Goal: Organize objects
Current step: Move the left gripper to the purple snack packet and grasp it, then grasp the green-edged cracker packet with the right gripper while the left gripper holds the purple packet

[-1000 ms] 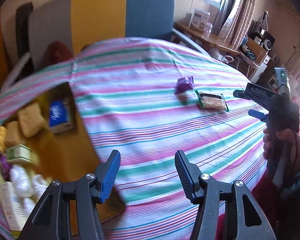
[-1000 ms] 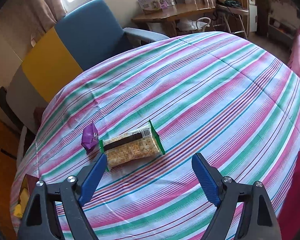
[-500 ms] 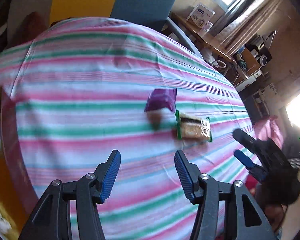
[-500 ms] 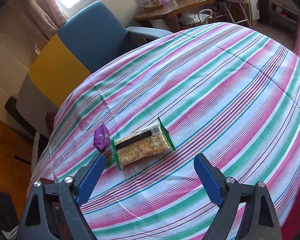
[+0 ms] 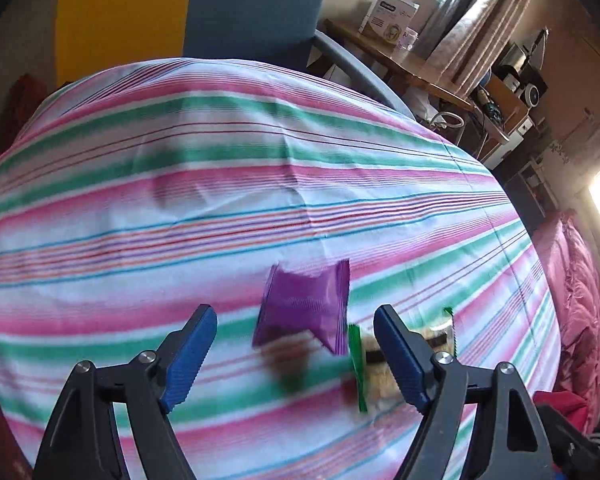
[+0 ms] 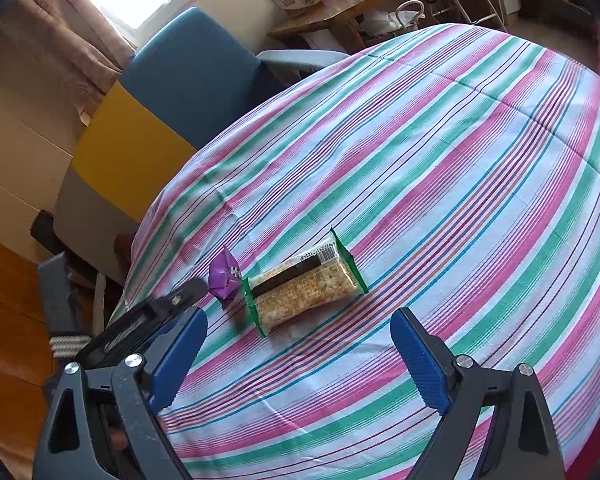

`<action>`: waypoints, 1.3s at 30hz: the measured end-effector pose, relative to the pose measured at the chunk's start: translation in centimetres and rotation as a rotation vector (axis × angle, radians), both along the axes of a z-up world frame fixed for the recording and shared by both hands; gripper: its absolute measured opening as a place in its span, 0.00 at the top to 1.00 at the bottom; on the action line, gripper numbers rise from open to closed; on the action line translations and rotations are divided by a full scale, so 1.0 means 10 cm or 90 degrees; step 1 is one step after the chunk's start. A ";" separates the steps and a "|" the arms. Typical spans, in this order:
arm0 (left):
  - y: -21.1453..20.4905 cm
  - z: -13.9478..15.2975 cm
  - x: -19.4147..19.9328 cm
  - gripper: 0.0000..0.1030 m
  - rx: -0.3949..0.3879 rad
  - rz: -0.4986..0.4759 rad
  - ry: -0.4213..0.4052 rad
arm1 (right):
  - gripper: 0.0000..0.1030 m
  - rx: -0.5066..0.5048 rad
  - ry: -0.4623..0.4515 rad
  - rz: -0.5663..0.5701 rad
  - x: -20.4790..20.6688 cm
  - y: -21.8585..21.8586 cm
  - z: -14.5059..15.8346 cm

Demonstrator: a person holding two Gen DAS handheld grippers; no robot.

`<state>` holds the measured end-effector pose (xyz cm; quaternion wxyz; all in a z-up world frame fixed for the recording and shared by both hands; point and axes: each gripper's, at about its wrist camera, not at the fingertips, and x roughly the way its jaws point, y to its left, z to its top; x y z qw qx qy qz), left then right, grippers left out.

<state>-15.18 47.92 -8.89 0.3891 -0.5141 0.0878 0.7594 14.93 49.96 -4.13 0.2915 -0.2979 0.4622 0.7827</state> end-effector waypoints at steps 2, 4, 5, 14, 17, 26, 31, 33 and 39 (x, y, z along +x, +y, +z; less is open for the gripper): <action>0.07 -0.07 -0.04 0.23 -0.008 0.000 0.008 | 0.09 -0.001 -0.001 0.000 -0.01 0.00 -0.01; 0.12 -0.21 -0.11 0.39 -0.017 -0.001 -0.010 | 0.09 -0.001 -0.004 -0.001 -0.02 0.00 -0.01; 0.12 -0.26 -0.14 0.50 -0.021 0.002 -0.023 | 0.09 -0.001 -0.004 -0.002 -0.02 0.00 -0.02; -0.48 -0.19 0.13 0.59 -0.024 0.023 0.013 | 0.09 0.012 -0.014 -0.009 0.01 0.01 -0.03; -0.76 -0.12 0.38 0.59 -0.042 0.021 0.050 | 0.09 0.009 -0.020 -0.019 0.04 0.03 -0.05; -1.29 -0.20 1.31 0.58 -0.082 -0.032 0.104 | 0.09 0.006 -0.051 -0.029 0.01 0.03 -0.10; -1.32 -0.27 1.49 0.54 -0.079 -0.059 0.135 | 0.09 0.013 -0.077 -0.008 -0.08 -0.03 -0.14; -1.33 -0.30 1.48 0.54 -0.067 -0.062 0.142 | 0.09 0.022 -0.085 0.003 -0.12 -0.06 -0.13; -1.38 -0.31 1.47 0.54 -0.053 -0.065 0.135 | 0.09 0.077 -0.124 0.084 -0.40 -0.21 0.02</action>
